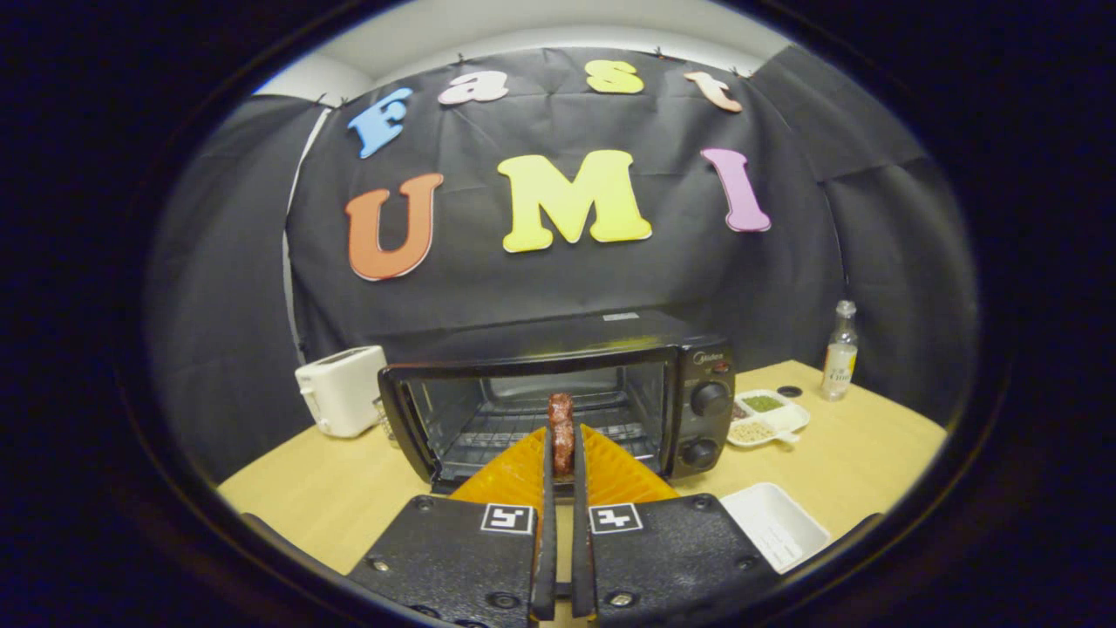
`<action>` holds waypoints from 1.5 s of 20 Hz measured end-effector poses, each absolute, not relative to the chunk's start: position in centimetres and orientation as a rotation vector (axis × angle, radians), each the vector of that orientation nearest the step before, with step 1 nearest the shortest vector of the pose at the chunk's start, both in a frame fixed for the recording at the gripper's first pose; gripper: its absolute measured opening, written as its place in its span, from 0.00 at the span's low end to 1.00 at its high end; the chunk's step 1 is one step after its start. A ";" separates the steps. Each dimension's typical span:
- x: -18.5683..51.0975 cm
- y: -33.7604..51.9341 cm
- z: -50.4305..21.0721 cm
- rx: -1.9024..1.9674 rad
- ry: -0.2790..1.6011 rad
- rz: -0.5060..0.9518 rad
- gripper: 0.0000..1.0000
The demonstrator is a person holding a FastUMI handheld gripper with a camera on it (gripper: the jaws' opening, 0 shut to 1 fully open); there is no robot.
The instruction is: Open the toaster oven, put the food inside, and close the toaster oven door.
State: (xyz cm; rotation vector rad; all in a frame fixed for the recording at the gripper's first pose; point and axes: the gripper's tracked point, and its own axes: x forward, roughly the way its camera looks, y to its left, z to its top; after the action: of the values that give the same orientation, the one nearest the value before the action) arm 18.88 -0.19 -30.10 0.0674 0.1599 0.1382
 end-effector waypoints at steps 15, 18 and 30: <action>29.7 1.5 -34.3 0.756 0.335 0.163 0.10; 31.3 2.2 -35.4 0.760 0.373 0.170 0.12; 30.9 -1.4 -36.2 0.409 0.376 0.031 0.52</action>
State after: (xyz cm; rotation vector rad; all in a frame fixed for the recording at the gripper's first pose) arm 30.88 -1.42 -36.16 0.4091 0.3758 0.0306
